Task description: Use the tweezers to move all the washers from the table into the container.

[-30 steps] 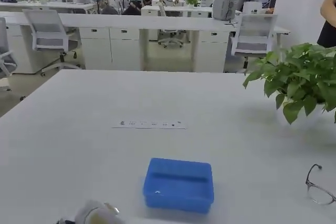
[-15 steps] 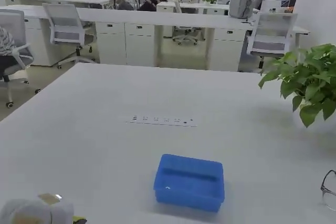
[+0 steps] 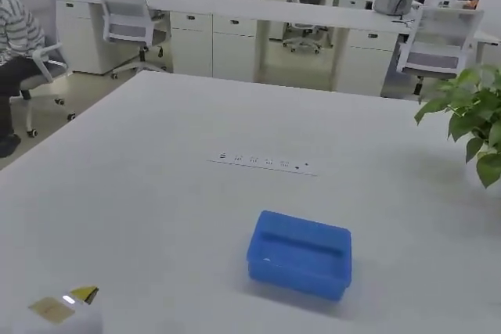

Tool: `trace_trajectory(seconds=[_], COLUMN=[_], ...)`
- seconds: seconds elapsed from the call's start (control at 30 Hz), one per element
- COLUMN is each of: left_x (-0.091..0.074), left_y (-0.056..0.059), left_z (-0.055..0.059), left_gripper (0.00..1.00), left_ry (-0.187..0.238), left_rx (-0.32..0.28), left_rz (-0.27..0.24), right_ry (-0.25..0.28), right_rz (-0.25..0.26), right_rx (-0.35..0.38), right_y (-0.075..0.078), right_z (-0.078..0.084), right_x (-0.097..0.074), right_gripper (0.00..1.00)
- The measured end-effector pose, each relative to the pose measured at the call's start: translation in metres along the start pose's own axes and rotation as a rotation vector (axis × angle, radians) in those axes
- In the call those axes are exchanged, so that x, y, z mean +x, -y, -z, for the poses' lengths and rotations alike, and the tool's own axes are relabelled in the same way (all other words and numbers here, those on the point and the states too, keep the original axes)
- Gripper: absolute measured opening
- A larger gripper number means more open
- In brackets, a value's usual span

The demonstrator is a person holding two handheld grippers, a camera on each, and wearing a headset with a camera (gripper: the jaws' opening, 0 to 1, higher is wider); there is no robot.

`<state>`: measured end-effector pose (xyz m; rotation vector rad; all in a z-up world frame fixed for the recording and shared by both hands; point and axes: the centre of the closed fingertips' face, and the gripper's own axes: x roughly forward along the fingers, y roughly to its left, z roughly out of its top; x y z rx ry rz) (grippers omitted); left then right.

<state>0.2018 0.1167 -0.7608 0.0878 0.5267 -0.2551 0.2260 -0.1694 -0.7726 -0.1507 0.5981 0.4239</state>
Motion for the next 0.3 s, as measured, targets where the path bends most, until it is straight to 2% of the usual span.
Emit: trace_trajectory(seconds=[0.1,0.3], left_x=[-0.0022,-0.0036], left_y=[0.0012,-0.0018], left_z=[0.0045,0.0030], left_gripper=[0.99,0.99], left_ry=[0.002,0.015], left_rx=[-0.012,0.000], left_rz=[-0.003,-0.021], right_ry=[0.011,0.001], right_rz=[0.019,0.015], right_rx=[0.007,0.020], right_y=[0.0040,0.0051], right_z=[-0.0013,0.0009], right_x=[-0.0012,-0.0006], right_gripper=[0.99,0.99])
